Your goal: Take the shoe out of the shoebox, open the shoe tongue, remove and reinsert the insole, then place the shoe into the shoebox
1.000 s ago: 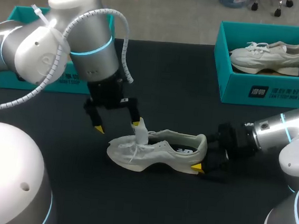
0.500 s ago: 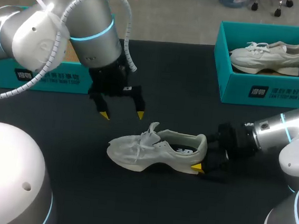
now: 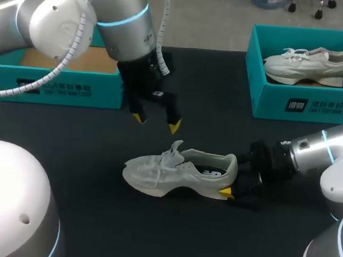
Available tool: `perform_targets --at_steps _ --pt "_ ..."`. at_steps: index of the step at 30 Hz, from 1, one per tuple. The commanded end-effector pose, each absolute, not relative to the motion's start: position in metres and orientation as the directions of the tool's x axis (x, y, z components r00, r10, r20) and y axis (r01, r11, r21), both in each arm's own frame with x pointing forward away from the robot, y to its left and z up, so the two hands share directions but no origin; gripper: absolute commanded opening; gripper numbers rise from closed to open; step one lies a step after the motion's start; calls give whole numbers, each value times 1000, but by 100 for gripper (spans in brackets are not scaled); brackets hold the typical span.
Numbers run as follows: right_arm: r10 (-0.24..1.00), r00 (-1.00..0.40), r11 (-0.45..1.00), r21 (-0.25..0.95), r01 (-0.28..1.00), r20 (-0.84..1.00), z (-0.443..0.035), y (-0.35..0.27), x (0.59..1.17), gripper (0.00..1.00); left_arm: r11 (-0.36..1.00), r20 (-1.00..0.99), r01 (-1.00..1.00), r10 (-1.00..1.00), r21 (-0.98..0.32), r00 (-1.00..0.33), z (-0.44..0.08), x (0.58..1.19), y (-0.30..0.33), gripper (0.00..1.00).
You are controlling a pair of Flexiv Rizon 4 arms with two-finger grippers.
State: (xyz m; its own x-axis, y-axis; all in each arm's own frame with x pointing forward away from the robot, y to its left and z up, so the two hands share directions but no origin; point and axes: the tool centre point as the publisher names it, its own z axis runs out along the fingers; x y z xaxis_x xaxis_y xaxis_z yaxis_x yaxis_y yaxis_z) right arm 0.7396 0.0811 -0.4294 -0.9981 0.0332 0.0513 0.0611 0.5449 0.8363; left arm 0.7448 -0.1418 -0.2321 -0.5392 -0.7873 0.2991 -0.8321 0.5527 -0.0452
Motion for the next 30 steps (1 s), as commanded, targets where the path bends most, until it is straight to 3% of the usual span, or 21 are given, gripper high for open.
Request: perform_targets --at_steps 1,12,19,20,22,23,30 --pt "34 -998 548 834 62 51 -433 83 739 0 994 197 -88 -74 -66 -978 -216 757 -149 100" --pt "34 -998 548 834 62 51 -433 83 739 0 994 197 -88 -74 -66 -978 -216 757 -149 100" --pt "34 -998 548 834 62 51 -433 83 739 0 991 114 109 118 -83 -986 -207 756 -168 100" --pt "34 -998 548 834 62 51 -433 83 739 0 985 103 141 151 -102 -983 -206 756 -172 68" --pt "34 -998 548 834 62 51 -433 83 739 0 975 97 202 211 -95 -973 -206 757 -181 18" --pt "34 -998 548 834 62 51 -433 83 739 0 969 91 232 240 -88 -967 -207 756 -185 0" --pt "34 -998 548 834 62 51 -433 83 739 0 943 48 326 329 -75 -943 -218 752 -213 0"
